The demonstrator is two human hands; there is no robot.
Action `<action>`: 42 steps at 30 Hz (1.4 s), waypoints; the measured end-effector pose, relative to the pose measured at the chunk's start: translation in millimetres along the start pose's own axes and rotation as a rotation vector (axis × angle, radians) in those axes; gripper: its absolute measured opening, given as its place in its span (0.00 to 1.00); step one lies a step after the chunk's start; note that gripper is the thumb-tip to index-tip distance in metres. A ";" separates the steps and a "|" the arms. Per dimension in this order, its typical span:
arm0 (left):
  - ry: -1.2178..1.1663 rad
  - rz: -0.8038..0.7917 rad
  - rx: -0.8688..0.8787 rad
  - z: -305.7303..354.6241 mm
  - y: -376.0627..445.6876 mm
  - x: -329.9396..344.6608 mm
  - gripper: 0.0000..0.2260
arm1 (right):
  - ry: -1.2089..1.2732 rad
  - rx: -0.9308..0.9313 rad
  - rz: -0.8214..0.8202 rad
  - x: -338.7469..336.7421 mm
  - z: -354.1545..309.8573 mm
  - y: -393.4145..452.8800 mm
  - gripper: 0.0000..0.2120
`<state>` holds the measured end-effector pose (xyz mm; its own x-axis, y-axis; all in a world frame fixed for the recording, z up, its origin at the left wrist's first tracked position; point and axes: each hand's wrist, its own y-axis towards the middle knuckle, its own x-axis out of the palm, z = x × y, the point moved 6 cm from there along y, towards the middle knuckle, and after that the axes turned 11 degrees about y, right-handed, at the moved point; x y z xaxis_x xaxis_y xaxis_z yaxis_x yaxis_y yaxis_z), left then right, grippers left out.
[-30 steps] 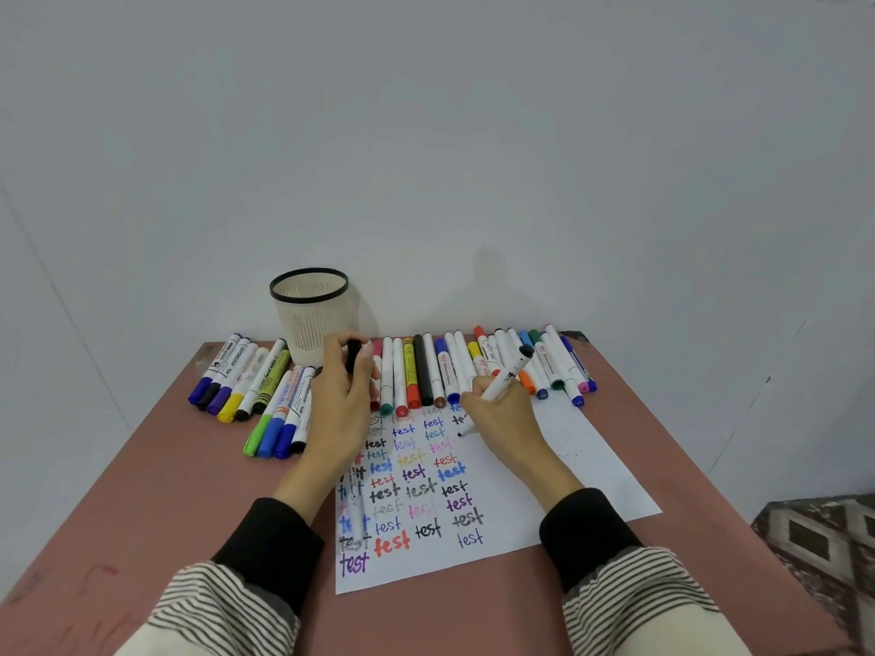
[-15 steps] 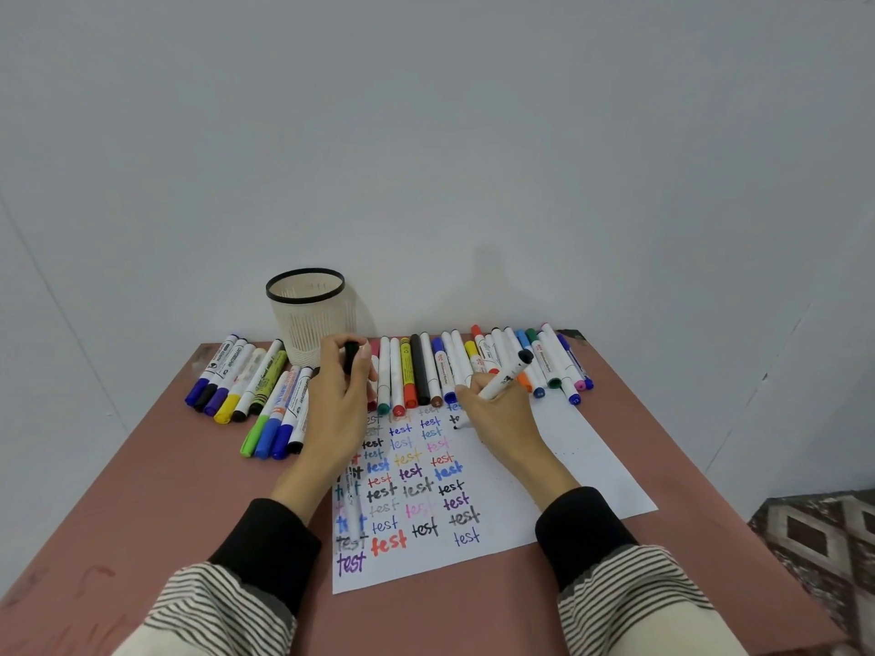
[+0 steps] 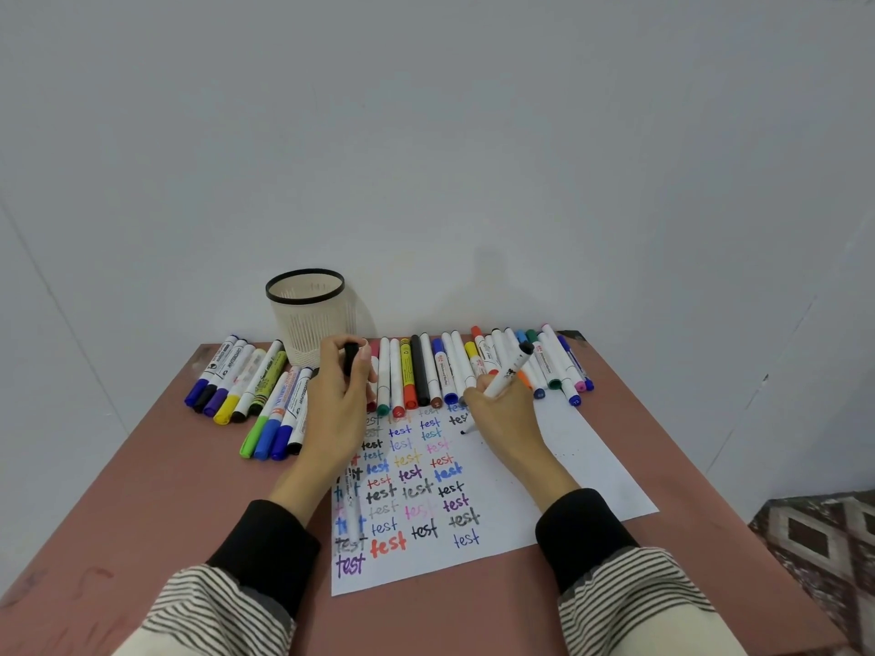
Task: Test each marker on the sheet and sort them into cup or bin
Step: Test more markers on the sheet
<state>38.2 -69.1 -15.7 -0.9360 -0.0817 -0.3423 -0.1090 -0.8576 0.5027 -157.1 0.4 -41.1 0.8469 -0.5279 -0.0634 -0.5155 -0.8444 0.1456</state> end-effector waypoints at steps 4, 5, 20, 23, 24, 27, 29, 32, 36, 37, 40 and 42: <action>0.005 -0.004 -0.006 -0.1 -0.2 -0.2 0.06 | -0.025 -0.021 0.011 -1.6 -2.0 -1.1 0.20; 0.003 -0.004 -0.008 0.0 -0.2 -0.2 0.06 | -0.020 -0.014 0.012 -1.3 -1.5 -0.9 0.19; 0.073 -0.140 0.020 5.7 -7.4 2.7 0.19 | 0.104 -0.064 0.046 -6.3 -10.4 0.9 0.15; 0.057 -0.201 0.066 5.6 -7.3 7.7 0.17 | 0.279 0.002 0.013 -9.2 -12.7 4.1 0.06; 0.058 -0.219 0.082 5.7 -6.9 9.6 0.16 | 0.389 0.059 -0.006 -9.1 -11.3 5.2 0.05; 0.028 -0.246 0.032 0.7 -4.8 13.8 0.12 | 0.700 0.210 -0.092 -4.5 -9.7 4.6 0.07; 0.026 -0.244 0.017 -0.7 -4.1 14.2 0.08 | 0.780 0.256 -0.182 0.6 -12.7 1.9 0.02; 0.047 -0.257 0.043 3.4 -4.8 14.2 0.07 | 0.839 0.287 -0.295 6.8 -16.5 -2.4 0.07; 0.065 -0.274 0.063 8.0 -5.8 15.6 0.07 | 0.790 0.308 -0.371 12.7 -16.6 -6.3 0.07; 0.053 -0.288 0.067 9.0 -6.1 16.8 0.07 | 0.773 0.306 -0.381 13.8 -16.2 -6.8 0.07; 0.012 -0.329 0.066 14.0 -8.8 19.6 0.07 | 0.721 0.265 -0.365 13.6 -15.4 -6.6 0.03; 0.003 -0.332 0.068 16.0 -9.7 20.0 0.07 | 0.685 0.222 -0.316 10.2 -16.0 -5.5 0.02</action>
<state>15.2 -54.3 -14.7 -0.8447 0.1951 -0.4985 -0.4300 -0.8019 0.4148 -143.5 1.1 -26.7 0.8121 -0.1468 0.5647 -0.1891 -0.9818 0.0168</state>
